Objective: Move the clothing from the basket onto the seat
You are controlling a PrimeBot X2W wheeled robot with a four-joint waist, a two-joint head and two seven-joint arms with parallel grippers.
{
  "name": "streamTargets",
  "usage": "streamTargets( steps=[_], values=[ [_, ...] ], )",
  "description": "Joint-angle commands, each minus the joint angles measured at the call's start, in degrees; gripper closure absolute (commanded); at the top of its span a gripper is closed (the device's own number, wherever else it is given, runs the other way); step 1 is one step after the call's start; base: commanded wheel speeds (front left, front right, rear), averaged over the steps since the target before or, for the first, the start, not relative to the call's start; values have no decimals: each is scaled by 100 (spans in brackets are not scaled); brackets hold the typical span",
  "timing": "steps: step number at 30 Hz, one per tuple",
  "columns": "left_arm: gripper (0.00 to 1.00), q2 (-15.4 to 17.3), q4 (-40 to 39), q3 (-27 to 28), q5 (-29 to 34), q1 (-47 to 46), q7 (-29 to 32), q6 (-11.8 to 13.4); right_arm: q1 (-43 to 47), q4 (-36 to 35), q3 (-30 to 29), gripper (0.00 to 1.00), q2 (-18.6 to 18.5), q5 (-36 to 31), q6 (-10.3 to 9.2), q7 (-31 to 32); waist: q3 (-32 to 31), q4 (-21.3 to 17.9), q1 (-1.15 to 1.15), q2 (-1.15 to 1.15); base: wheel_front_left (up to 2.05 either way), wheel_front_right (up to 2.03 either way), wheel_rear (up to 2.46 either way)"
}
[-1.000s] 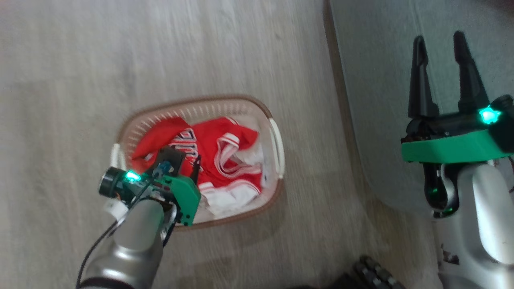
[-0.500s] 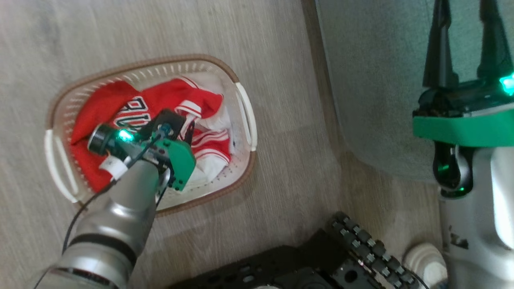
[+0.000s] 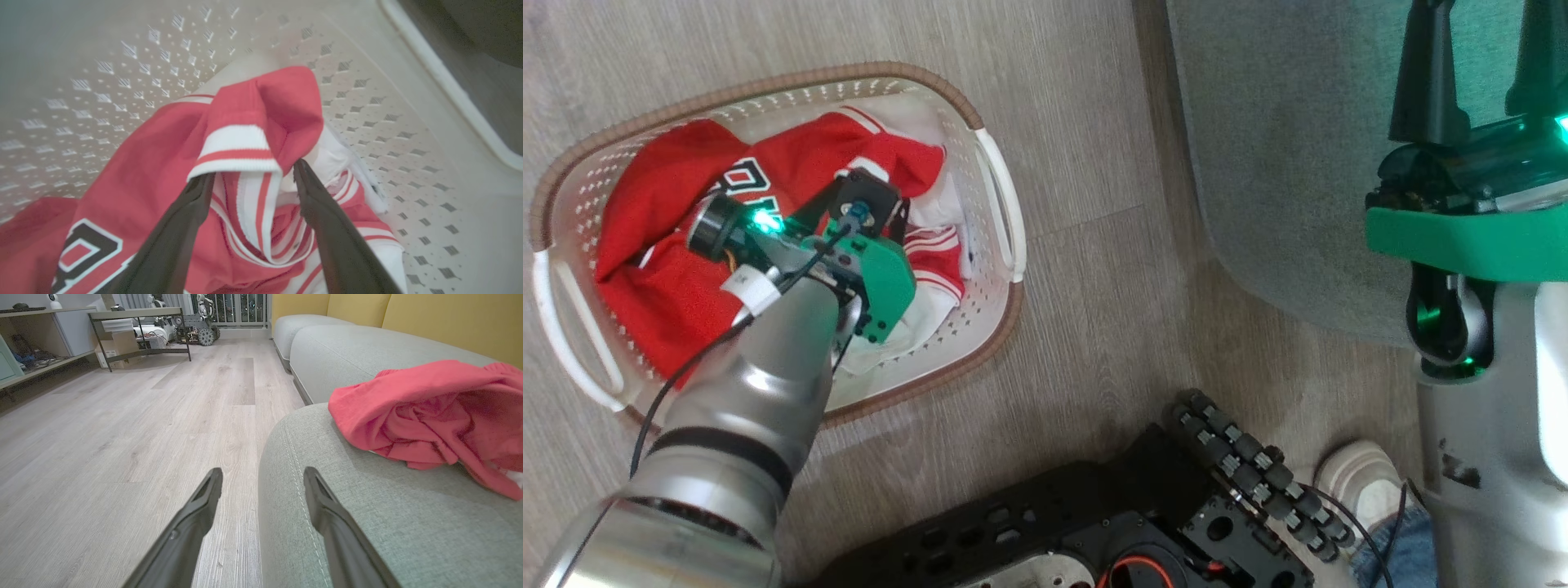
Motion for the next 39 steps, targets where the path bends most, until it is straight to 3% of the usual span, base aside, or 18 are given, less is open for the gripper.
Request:
streamTargets(
  steps=[1,3,4,5,6,8,14,21,31,39],
  values=[
    [0,89,-15,72,29,30,-42,88,95,-208,56,0,13,32,-2,-37,58,-26,-1,0,0,0,0],
    [0,110,8,99,-6,-22,-59,205,89,-211,51,0,13,35,-2,-37,85,-31,-1,0,0,0,0],
    [12,113,20,111,-26,-37,-63,248,86,-216,52,0,13,35,-2,-37,93,-32,-1,0,0,0,0],
    [31,115,34,122,-51,-46,-60,258,82,-217,51,0,13,35,-2,-37,99,-31,-1,0,0,0,0],
    [62,117,46,128,-73,-52,-56,253,74,-213,50,0,13,32,-2,-37,102,-27,-1,0,0,0,0],
    [100,113,62,130,-115,-53,-77,229,64,-192,46,0,13,17,-2,-37,83,-8,-1,0,0,0,0],
    [100,48,-51,110,-291,88,-220,91,78,-61,33,0,13,-81,-2,-37,-225,151,-1,0,0,0,0],
    [100,14,-787,-33,-423,418,-276,-85,172,178,33,0,13,-245,-2,-37,-811,418,-1,0,0,0,0],
    [100,213,-2568,-39,-628,1540,-279,-142,591,660,-47,0,13,-559,-2,-37,-2211,847,-1,0,0,0,0],
    [100,358,-3523,-5,-788,2178,-279,-228,1205,1137,-169,0,13,-786,-2,-37,-3527,1163,-1,0,0,0,0]
  ],
)
